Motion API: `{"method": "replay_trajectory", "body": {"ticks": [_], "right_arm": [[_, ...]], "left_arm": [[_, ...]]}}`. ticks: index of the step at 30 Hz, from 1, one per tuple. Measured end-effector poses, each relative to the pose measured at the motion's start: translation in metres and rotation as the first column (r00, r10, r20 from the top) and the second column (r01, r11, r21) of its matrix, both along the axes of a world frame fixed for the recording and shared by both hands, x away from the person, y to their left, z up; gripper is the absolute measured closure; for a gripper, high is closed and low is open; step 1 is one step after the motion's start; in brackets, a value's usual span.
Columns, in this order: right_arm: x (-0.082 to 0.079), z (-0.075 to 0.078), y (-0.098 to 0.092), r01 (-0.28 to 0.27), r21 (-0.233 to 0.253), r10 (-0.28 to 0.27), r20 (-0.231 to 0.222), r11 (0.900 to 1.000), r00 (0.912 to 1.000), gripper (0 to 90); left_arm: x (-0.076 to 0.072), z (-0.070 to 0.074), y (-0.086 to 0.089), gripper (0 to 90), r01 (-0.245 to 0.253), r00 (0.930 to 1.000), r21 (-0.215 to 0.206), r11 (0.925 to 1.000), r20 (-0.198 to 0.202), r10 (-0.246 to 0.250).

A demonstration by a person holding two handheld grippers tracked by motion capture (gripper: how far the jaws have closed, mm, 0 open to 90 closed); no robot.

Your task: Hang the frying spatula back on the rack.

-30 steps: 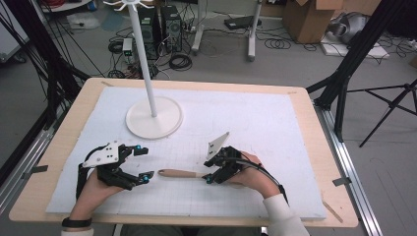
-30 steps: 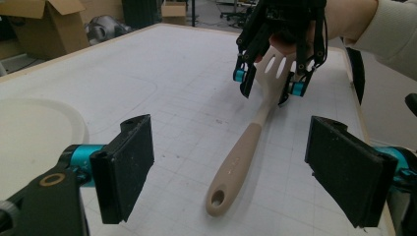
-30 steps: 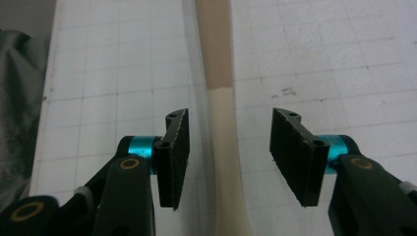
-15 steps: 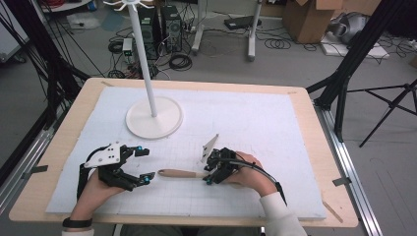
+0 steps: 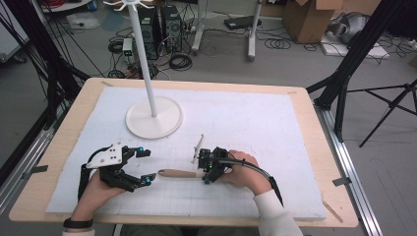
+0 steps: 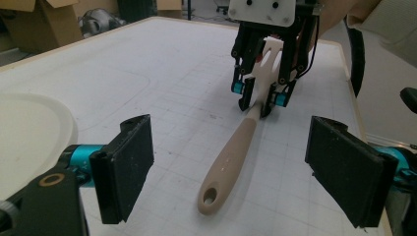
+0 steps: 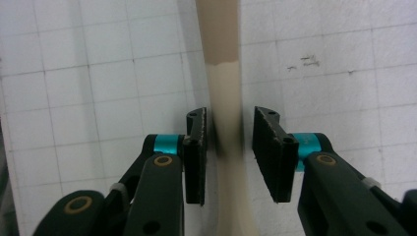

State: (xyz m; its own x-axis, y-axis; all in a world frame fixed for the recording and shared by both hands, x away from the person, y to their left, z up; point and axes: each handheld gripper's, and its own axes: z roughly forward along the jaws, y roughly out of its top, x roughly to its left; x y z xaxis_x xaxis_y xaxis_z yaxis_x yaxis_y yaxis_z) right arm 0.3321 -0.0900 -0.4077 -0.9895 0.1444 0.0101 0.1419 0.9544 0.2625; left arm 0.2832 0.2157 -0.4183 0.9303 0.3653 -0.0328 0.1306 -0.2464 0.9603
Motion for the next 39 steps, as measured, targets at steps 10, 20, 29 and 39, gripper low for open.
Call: {"method": "replay_trajectory", "body": {"ticks": [10, 20, 29, 39], "right_arm": [[-0.002, 0.0, -0.002, -0.003, 0.015, 0.003, 0.002, 1.0, 1.0, 77.2], [-0.011, 0.002, -0.028, 0.055, 0.207, -0.073, 0.079, 0.977, 0.9943, 77.5], [-0.017, 0.022, -0.043, 0.074, 0.365, -0.125, 0.118, 0.928, 0.9852, 77.7], [-0.026, 0.042, -0.054, 0.066, 0.485, -0.163, 0.16, 0.872, 0.9735, 77.7]], "left_arm": [[-0.002, 0.001, 0.002, 18.9, -0.006, 1.0, 0.001, 1.0, 0.006, 0.006], [-0.004, 0.004, 0.002, 19.1, -0.014, 0.9998, -0.014, 0.9998, 0.017, 0.014], [-0.006, 0.006, -0.003, 19.1, -0.005, 0.9996, -0.022, 0.9997, 0.027, 0.006], [-0.009, 0.012, -0.006, 19.4, -0.01, 0.9992, -0.045, 0.9989, 0.039, 0.012]]}}
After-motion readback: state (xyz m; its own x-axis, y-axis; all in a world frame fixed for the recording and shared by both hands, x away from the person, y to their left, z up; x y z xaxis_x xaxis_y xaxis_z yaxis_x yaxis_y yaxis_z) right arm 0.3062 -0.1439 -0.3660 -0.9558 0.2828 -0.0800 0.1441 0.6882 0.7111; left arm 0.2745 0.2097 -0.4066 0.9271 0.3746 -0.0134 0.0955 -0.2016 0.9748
